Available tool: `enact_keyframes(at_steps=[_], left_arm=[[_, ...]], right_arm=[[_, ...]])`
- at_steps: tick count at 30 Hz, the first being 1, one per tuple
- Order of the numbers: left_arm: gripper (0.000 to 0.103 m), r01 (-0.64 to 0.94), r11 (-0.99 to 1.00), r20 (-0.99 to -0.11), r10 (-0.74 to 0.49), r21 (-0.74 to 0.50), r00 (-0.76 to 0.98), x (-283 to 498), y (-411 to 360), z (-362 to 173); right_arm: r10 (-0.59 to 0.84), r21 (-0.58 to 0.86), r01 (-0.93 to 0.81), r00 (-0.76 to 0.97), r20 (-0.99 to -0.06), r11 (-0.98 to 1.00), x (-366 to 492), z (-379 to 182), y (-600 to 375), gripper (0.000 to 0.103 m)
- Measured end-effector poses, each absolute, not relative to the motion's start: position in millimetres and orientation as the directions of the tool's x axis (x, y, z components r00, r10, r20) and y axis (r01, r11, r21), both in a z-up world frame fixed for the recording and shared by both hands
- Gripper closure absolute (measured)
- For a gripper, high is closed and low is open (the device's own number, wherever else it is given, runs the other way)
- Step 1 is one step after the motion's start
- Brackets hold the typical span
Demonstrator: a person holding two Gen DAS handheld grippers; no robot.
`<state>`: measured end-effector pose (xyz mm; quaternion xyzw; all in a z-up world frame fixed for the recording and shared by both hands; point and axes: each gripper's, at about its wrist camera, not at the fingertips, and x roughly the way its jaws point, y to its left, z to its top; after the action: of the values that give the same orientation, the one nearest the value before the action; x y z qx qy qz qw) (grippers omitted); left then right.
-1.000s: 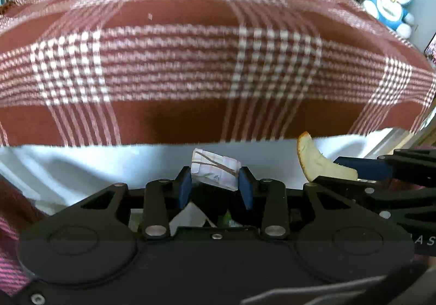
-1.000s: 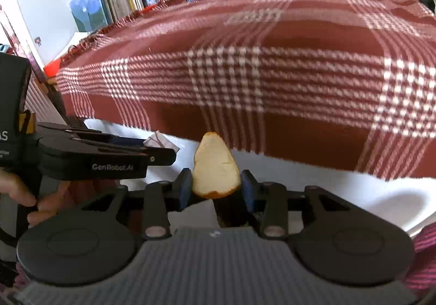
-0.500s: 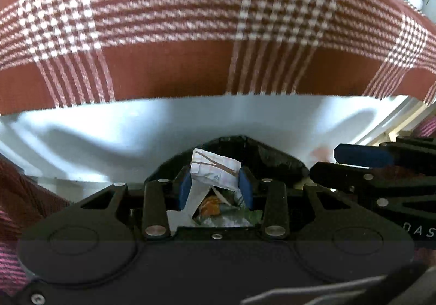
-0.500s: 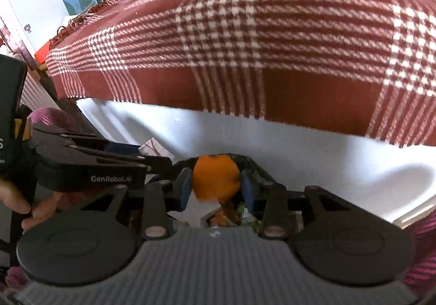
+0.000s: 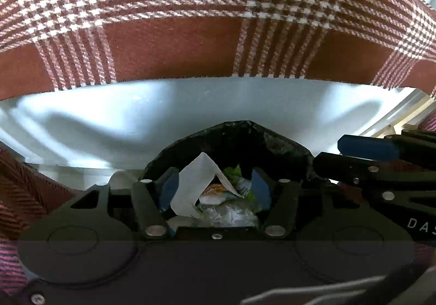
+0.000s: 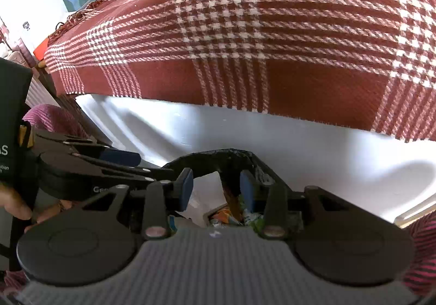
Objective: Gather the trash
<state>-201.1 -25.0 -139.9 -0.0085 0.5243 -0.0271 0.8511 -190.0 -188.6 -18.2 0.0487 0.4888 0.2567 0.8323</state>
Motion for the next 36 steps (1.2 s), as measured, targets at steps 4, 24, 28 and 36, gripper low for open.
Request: enact_keyframes(at_steps=[4,24,28,36], left_arm=[[0.028,0.033,0.998,-0.894,-0.058,-0.048,0.444,-200,-24,-141],[0.021,-0.036,0.995,-0.921,-0.068,-0.088,0.383,-196,-22,-154],[0.021,-0.045,0.996,-0.926,-0.057,-0.08,0.374,-196,-21,-157],[0.015,-0.062,0.994,-0.931,-0.065,-0.093,0.359,-197,-18,-162]], right_arm=[[0.471,0.333,-0.37,0.39,-0.791,0.867,-189,-19,-190,0.048],[0.445,0.336,-0.317,0.393,-0.804,0.887,-187,-23,-195,0.027],[0.443,0.335,-0.313,0.395,-0.805,0.888,-187,-23,-195,0.025],[0.44,0.339,-0.301,0.394,-0.807,0.891,-188,-25,-195,0.023]])
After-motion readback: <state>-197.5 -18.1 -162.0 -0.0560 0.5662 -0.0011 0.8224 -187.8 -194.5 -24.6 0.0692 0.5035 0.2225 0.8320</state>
